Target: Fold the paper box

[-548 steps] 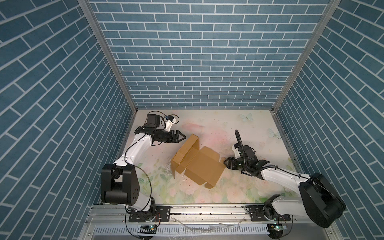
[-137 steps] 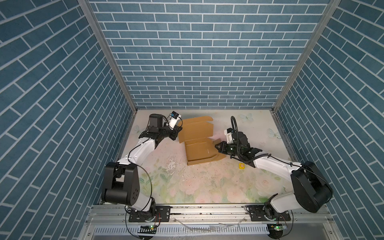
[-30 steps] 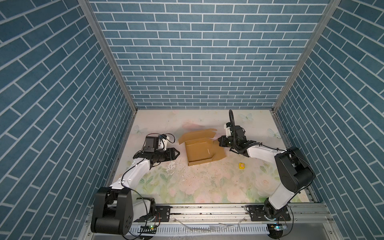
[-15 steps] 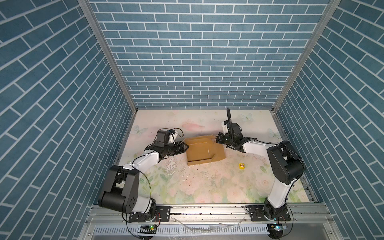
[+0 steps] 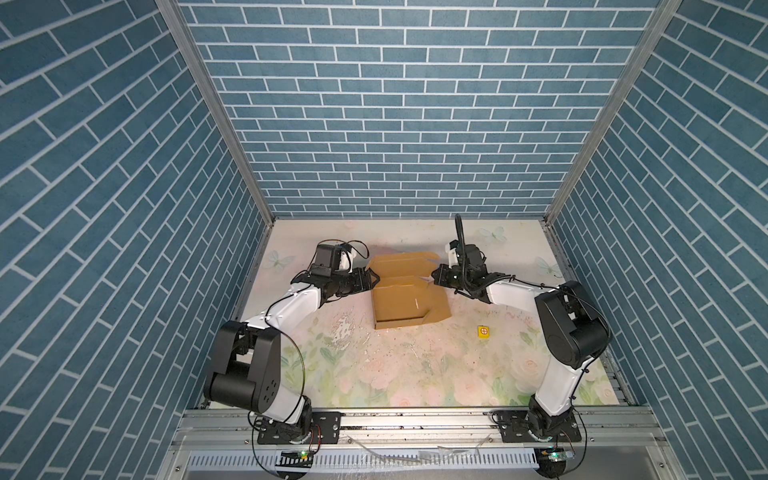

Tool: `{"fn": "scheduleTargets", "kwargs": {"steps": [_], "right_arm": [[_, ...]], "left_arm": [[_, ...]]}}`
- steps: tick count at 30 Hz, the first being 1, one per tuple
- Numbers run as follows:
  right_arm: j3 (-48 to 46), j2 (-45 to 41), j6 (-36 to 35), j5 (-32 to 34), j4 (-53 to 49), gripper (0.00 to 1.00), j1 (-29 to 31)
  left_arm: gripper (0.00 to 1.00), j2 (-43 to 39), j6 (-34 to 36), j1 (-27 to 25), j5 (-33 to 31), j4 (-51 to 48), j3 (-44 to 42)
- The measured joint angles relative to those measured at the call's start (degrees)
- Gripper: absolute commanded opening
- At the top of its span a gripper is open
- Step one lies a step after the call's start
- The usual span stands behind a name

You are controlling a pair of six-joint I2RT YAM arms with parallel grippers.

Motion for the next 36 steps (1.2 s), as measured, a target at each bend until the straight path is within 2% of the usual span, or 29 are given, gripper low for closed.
{"fn": "scheduleTargets", "kwargs": {"steps": [13,21,28,36], "right_arm": [[0.57,4.00,2.25,-2.64,1.11,0.00,-0.04],[0.37,5.18,7.13,-5.33,3.96,0.00,0.35],[-1.25,5.16,11.19,-6.78,6.88,0.00,1.86],[-3.41,5.14,15.28,-7.13,9.53,0.00,2.75]], "left_arm": [[0.82,3.74,-2.58,0.11,0.39,-0.94,0.13],[0.79,3.69,-6.95,-0.02,2.10,1.51,-0.37],[0.74,3.45,-9.97,-2.51,2.51,3.89,-3.89],[0.73,3.45,-12.61,-3.50,2.67,5.66,-4.07]]}}
